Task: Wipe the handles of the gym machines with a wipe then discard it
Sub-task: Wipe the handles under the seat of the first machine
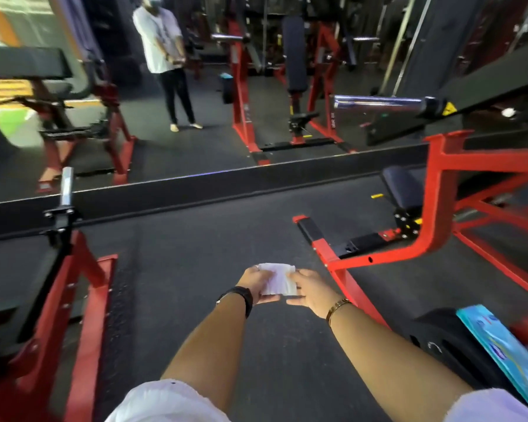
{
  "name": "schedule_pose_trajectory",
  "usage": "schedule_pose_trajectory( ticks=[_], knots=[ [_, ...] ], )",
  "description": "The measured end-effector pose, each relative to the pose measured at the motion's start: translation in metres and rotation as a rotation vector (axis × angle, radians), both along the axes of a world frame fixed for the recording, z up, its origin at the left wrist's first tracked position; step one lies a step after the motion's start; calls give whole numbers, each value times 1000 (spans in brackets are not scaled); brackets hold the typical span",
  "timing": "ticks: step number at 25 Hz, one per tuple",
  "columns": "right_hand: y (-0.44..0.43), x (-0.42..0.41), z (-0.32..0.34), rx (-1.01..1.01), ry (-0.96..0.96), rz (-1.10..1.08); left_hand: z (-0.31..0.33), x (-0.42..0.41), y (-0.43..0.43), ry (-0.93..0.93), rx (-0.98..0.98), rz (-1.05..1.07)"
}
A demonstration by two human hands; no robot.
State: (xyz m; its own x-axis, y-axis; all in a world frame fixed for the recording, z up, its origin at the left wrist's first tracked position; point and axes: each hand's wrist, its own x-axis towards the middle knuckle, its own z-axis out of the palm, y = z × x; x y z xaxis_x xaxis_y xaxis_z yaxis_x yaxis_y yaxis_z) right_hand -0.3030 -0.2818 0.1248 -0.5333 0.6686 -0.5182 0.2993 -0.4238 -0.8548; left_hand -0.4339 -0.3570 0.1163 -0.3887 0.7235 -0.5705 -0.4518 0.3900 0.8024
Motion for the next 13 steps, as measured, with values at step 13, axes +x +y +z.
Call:
schedule_pose_trajectory(
  ticks=[13],
  knots=[
    [60,-171,16,-33,11,198,-4,-152,27,65,51,227]
  ],
)
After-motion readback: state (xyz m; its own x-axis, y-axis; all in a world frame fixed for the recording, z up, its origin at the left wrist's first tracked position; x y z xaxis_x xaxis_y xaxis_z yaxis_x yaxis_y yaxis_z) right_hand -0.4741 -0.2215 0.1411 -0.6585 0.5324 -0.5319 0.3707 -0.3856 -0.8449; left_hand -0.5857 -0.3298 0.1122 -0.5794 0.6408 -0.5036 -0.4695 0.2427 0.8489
